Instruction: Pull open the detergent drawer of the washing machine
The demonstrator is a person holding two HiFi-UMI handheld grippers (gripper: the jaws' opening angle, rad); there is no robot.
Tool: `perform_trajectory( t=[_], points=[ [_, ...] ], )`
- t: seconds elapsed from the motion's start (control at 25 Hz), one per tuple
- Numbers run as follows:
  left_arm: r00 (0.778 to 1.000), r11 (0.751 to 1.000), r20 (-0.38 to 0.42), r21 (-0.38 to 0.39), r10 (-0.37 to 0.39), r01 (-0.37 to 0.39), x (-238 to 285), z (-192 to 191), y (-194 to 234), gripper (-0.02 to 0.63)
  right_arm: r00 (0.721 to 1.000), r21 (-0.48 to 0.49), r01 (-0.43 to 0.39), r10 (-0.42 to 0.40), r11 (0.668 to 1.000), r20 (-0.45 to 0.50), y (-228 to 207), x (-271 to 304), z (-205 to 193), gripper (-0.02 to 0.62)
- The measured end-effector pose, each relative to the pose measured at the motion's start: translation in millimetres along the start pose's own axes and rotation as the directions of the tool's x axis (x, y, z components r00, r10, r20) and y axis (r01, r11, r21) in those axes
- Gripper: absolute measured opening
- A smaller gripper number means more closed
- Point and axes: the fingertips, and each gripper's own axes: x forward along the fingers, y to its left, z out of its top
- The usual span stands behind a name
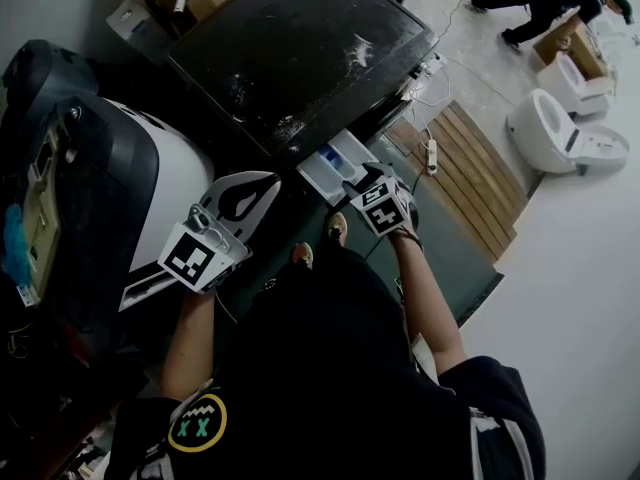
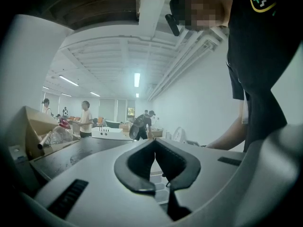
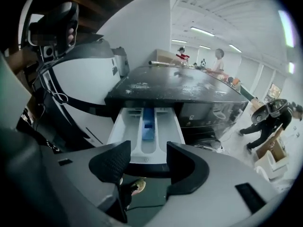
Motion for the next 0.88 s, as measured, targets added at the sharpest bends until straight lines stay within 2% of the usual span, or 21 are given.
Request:
perform_trajectory(
  t=[0.24, 0.6, 0.68, 0.76, 0.88],
  points=[
    [1.0, 1.0, 0.011, 0.007, -0.014, 0.014, -1.3, -1.0, -2.5, 0.018, 1.0, 0.059, 0.013, -0.014, 0.998, 0.013, 1.6, -14.8, -4.8, 0.262],
    [1.0, 1.0, 0.029, 0.012, -0.01, 0.009, -16.2, 0.1, -6.4, 0.02, 1.0, 0.061, 0.008, -0.008, 0.998, 0.002, 0.3, -26.0, -17.9, 0.267],
    [1.0, 1.0, 0.026, 0.01, -0.006, 0.006, -19.5, -0.6, -6.3, 0.019, 0.999, 0.046, 0.009, -0.011, 0.999, 0.038, 1.9, -30.6, -15.6, 0.268],
    [1.0, 1.0, 0.028, 0.01, -0.007, 0.006, -22.2, -0.7, -7.4, 0.018, 0.993, 0.02, 0.018, -0.021, 1.0, 0.117, 7.2, -42.2, -5.3, 0.27],
    [0.999, 1.0, 0.041, 0.013, -0.014, 0.014, -25.8, 1.3, -9.5, 0.02, 0.952, 0.029, 0.027, -0.034, 0.999, 0.304, 19.6, -71.3, 28.0, 0.262]
  ],
)
